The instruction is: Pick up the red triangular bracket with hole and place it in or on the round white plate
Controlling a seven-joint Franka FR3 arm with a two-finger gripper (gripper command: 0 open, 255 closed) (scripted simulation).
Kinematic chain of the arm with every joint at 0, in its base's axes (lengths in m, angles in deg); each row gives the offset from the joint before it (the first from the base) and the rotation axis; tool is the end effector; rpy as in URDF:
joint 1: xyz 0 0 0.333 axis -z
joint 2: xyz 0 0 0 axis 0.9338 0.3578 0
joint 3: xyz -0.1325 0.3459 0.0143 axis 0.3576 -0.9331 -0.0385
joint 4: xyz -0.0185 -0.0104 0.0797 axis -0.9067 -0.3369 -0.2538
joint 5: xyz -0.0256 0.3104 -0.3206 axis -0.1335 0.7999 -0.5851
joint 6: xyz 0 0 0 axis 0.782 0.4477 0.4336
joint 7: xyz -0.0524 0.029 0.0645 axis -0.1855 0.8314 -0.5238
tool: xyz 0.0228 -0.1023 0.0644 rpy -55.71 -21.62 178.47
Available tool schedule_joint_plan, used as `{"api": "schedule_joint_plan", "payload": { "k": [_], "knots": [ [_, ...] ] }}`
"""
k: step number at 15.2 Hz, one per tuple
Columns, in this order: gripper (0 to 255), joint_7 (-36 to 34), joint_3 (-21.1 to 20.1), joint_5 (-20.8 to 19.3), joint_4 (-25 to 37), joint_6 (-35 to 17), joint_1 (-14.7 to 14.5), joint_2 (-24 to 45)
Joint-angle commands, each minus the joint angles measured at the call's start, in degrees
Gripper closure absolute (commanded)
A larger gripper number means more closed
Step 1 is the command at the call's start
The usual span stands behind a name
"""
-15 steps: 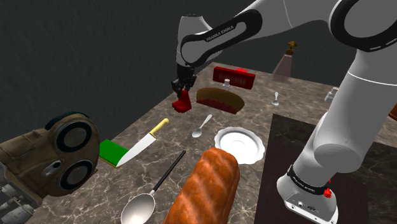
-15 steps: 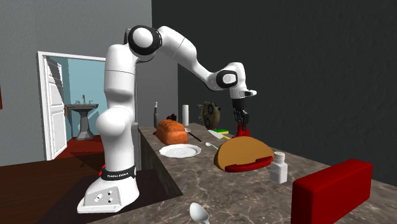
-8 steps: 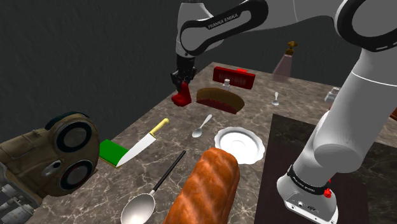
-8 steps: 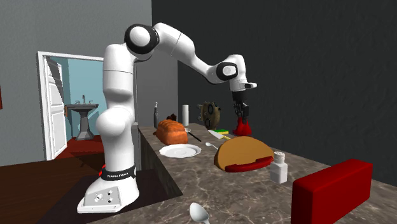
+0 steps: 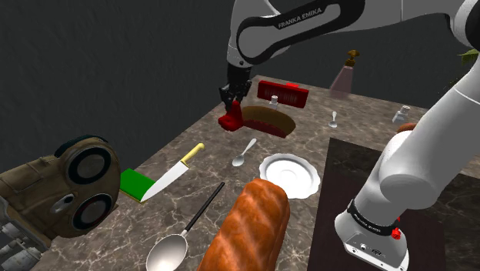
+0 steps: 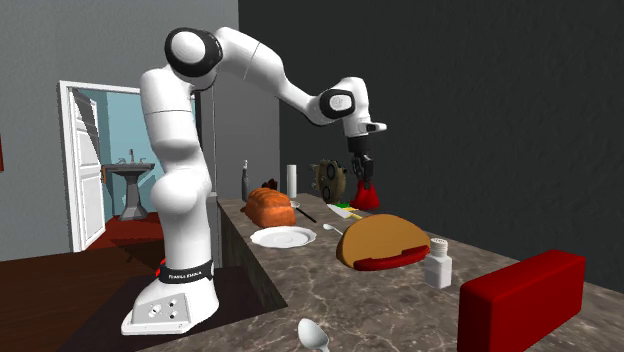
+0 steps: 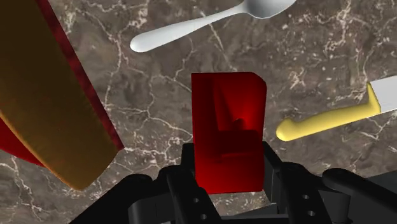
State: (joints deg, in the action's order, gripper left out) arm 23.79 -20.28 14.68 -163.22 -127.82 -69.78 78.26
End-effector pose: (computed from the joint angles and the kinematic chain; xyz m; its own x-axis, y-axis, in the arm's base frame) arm 0.5566 0.0639 0.4988 0.9863 -0.0698 0.1493 -0.0677 -0.9975 -0.0193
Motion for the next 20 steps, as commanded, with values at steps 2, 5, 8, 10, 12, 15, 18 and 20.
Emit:
{"api": "schedule_joint_plan", "payload": {
  "k": [2, 5, 8, 10, 12, 15, 18, 20],
  "knots": [
    [255, 0.1, 0.0, 0.8, -7.1, 0.1, -0.3, -7.2],
    [255, 0.2, 0.0, 1.5, -13.1, 1.3, -0.8, -14.4],
    [255, 0.1, 0.1, 2.1, -18.5, 3.3, -1.4, -21.9],
    [255, 0.0, 0.1, 2.5, -21.9, 5.1, -1.8, -27.1],
    [255, -0.2, 0.1, 2.8, -25.0, 7.4, -2.3, -32.5],
    [255, -0.6, 0.0, 3.3, -29.1, 11.6, -3.1, -40.8],
    [255, -1.1, -0.1, 3.7, -32.5, 16.8, -4.0, -49.4],
    [255, -1.6, -0.2, 4.0, -34.2, 20.4, -4.6, -54.7]
  ]
}}
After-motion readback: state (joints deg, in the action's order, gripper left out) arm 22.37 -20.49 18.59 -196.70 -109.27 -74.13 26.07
